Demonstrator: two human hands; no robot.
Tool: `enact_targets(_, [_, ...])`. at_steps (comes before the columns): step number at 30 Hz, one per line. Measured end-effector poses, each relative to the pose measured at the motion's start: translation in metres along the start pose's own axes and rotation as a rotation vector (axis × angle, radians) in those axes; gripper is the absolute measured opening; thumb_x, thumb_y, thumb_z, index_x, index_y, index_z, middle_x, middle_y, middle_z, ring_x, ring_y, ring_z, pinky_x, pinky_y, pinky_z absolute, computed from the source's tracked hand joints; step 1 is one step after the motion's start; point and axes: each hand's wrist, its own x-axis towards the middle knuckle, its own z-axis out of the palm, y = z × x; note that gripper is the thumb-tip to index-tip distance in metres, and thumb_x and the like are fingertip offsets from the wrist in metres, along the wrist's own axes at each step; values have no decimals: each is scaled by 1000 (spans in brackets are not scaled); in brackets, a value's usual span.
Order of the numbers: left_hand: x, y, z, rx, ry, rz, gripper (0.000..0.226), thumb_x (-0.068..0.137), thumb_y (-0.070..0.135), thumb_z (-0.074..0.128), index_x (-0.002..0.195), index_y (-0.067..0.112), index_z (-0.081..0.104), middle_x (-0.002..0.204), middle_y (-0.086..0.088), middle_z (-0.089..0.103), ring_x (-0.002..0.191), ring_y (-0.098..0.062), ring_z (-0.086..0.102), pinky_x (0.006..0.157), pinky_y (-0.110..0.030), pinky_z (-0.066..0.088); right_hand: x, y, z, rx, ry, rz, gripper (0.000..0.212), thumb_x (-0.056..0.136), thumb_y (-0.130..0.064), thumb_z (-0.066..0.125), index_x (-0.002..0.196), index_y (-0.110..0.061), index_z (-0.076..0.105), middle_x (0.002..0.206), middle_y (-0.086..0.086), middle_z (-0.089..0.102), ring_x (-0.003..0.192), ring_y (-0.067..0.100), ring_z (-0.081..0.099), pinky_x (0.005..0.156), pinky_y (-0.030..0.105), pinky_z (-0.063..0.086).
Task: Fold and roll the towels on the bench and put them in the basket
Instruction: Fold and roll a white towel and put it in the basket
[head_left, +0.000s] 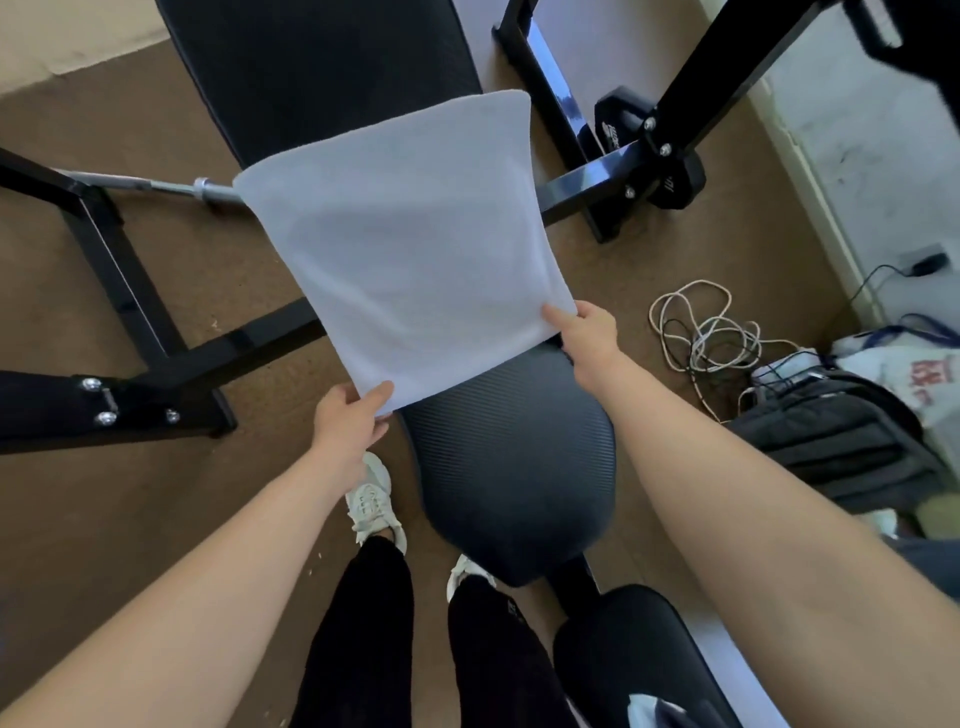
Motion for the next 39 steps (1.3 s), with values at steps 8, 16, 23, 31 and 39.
enact_targets(8, [-26,-25,-1,116,-1,13,10,100,18,70,107,16,64,110,-6,73,88,-17,74,74,-28,59,-20,31,-20,62,129,62,11,96,-16,67,91,-11,59,96,8,66,70,20,61,54,26,53])
enact_targets(16, [-73,-75,-9,203,-23,-26,24,100,21,69,119,10,60,107,-14,73,65,-11,67,63,-26,54,-71,92,-60,-51,244,153,16,99,-18,60,105,-3,63,96,10,64,64,16,55,56,27,53])
enact_targets(23, [-91,-66,-5,102,25,103,21,101,18,66,118,26,56,101,-5,73,68,-15,67,66,-29,54,-81,83,-61,250,253,139,30,101,-9,54,128,-19,61,101,6,68,60,15,57,53,25,49])
enact_targets(31, [-79,5,7,-210,42,80,6,101,22,68,102,18,72,91,0,66,70,-8,59,66,-23,52,-56,11,-37,494,137,49,16,98,-5,57,102,-12,70,103,14,66,73,20,66,58,24,54])
enact_targets(39, [-54,51,13,-351,127,-35,17,96,27,74,110,17,73,111,-6,74,91,-14,70,63,-18,56,-31,-40,-8,466,97,33,21,95,-4,65,115,-7,70,104,14,72,85,21,71,68,26,59])
